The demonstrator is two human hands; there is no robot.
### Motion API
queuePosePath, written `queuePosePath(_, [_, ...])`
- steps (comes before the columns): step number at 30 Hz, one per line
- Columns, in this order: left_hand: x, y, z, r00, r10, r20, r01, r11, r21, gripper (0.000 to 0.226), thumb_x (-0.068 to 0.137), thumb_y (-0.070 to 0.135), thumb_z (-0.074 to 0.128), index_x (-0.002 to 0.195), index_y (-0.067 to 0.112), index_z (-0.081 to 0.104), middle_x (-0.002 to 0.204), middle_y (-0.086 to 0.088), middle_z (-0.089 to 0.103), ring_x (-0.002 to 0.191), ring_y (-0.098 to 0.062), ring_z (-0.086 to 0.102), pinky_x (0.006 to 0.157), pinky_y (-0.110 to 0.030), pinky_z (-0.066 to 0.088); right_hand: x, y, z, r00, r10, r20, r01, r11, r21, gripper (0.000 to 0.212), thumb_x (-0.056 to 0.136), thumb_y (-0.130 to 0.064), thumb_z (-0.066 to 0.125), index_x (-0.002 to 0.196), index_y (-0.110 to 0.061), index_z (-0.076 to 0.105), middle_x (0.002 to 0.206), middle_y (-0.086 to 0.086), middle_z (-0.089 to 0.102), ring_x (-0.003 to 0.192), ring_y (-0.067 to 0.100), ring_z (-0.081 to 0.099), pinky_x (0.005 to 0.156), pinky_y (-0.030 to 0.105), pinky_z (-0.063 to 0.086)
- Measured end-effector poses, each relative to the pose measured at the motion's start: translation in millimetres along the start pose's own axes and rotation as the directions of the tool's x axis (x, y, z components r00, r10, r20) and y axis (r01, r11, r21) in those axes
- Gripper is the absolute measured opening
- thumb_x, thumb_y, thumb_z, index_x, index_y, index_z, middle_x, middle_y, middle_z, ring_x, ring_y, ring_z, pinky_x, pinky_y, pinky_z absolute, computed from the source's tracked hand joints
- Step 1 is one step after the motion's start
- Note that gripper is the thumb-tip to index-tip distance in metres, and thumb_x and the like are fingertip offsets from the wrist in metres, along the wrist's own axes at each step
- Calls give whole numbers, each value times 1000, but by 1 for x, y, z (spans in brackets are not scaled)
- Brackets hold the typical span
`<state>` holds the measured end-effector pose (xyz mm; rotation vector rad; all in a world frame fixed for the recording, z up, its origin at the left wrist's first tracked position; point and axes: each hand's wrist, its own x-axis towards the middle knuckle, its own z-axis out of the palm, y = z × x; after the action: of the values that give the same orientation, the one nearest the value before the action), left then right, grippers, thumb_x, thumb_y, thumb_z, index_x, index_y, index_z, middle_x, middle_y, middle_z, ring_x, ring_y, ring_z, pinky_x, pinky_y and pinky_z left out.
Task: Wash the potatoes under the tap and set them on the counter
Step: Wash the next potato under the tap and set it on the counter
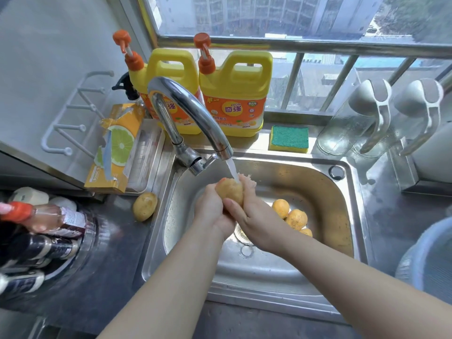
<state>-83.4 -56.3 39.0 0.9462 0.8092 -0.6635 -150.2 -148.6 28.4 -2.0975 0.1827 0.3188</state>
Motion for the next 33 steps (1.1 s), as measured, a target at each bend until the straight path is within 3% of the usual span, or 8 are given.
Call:
queuePosePath(3, [1,3,-2,996,-86,28,87,996,-20,27,97,10,44,95,-3,68,78,-16,71,65,-25,73,53,-30,59,2,0,-3,995,-98,-5,97,994,-41,66,96,-55,40,153,-30,17,145,-1,47,126,24,53,104,43,43])
queuePosePath(6, [-7,-7,0,998,62,22,-63,997,51,44,109,30,34,120,-3,60,112,-23,71,91,-27,71,70,-34,57,8,-8,-5,996,62,-58,-50,983,176,45,103,-49,39,142,-26,35,115,-5,58,107,22,60,93,39,47])
queuePosePath(12, [-4,-33,-14,888,393,239,-454,829,326,58,85,55,60,136,34,43,132,-8,62,114,-22,66,100,-48,52,17,-21,-17,944,323,66,-304,777,552,54,106,-55,20,71,-26,50,47,-7,39,42,10,31,44,25,25])
queuePosePath(16, [-5,-29,-11,905,382,188,-418,882,219,62,85,45,60,137,13,47,120,-17,65,100,-27,68,77,-42,58,13,-16,-11,964,260,46,-250,844,475,44,107,-52,19,89,-26,50,74,-4,46,55,8,39,51,23,31])
queuePosePath(21, [-6,-9,-2,988,153,33,-153,988,4,46,107,34,41,130,-3,55,120,-24,68,95,-26,70,65,-30,59,4,-4,-9,997,69,22,-72,975,211,60,106,-48,32,160,-34,10,144,-11,41,133,11,43,104,23,35])
queuePosePath(26, [-10,-9,0,992,102,77,-107,992,71,50,108,35,34,128,-5,56,118,-25,70,106,-31,70,81,-36,58,5,-1,-11,997,7,-71,6,984,175,52,102,-45,49,148,-37,25,125,-8,57,111,15,62,97,33,47])
queuePosePath(29, [-11,-13,-1,977,168,132,-184,976,121,40,108,28,37,130,2,58,118,-19,68,101,-27,66,79,-38,55,8,0,-13,987,154,-43,-117,881,459,38,105,-44,41,138,-24,39,96,-10,48,77,2,52,73,21,42])
queuePosePath(33, [-11,-12,-6,965,188,185,-216,965,148,30,107,23,44,127,9,62,116,-17,67,96,-26,62,69,-34,53,9,5,-20,915,354,192,-361,511,780,45,103,-56,36,115,-15,53,67,2,40,52,12,33,53,27,25])
